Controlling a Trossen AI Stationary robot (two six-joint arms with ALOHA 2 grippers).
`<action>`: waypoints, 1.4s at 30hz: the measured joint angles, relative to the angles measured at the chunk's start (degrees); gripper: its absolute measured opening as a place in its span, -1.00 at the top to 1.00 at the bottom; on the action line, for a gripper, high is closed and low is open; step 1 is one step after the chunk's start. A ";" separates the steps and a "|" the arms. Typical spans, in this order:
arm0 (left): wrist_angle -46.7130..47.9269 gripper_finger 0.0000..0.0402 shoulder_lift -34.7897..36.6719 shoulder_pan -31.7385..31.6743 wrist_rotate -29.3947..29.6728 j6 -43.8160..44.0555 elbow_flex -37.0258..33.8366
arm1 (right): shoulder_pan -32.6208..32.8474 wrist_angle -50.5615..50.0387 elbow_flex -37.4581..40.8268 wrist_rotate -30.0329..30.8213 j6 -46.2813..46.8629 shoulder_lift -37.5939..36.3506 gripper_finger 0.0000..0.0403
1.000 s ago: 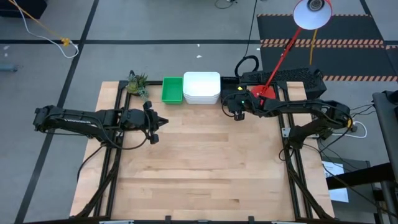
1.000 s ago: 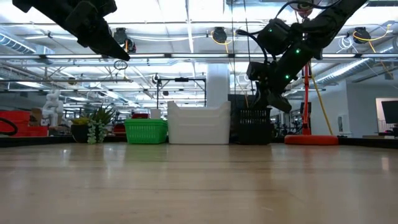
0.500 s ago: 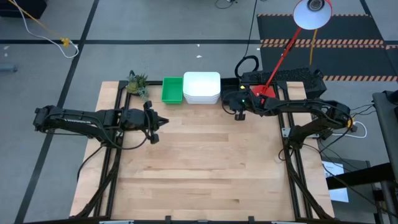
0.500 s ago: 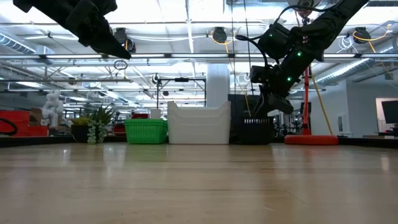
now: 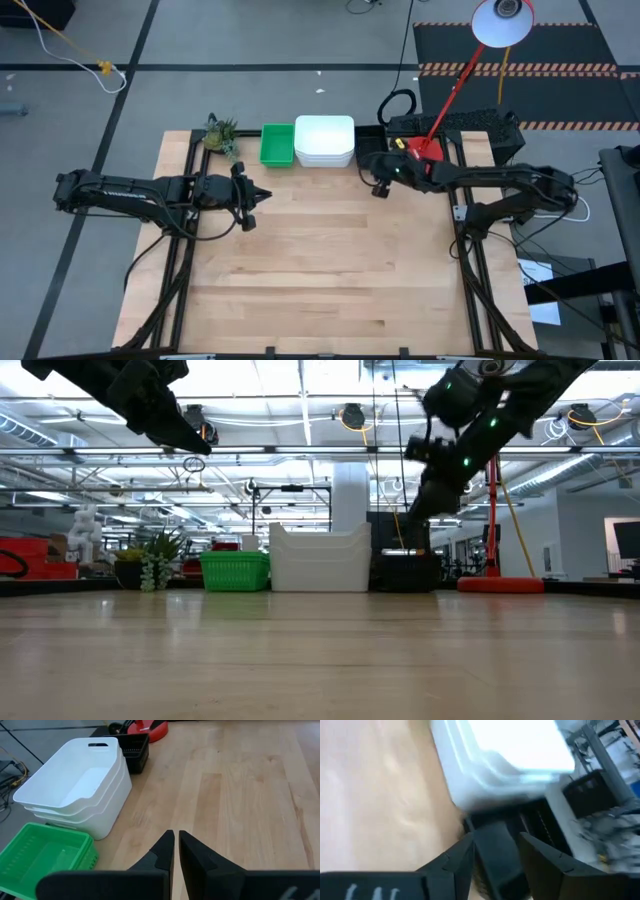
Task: Stack baskets by color
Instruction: Return to Home Position
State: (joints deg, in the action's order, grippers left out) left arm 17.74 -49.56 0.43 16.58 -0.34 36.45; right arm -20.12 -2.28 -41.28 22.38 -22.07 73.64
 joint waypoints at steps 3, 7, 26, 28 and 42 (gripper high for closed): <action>-0.49 0.86 0.00 0.00 0.00 -0.02 0.00 | 3.55 -0.76 -0.02 -3.98 7.13 -3.15 0.26; -1.00 0.86 0.64 0.40 0.01 0.44 0.00 | 8.46 -0.68 -0.02 -7.61 10.52 -6.64 0.36; -18.10 0.86 5.41 1.64 -2.99 -1.52 -12.76 | 29.21 12.07 26.55 -9.93 21.66 -32.26 0.98; -19.24 0.86 6.47 1.51 -3.11 -2.07 -14.10 | 29.72 15.32 29.24 -10.62 20.03 -34.87 0.99; -29.97 0.86 10.81 1.46 -4.63 -4.18 -20.84 | 29.98 17.06 34.01 -15.01 17.02 -47.54 1.00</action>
State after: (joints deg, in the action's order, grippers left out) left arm -12.24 -38.75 1.89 11.95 -4.52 15.61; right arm 9.87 14.77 -7.27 7.37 -5.05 26.10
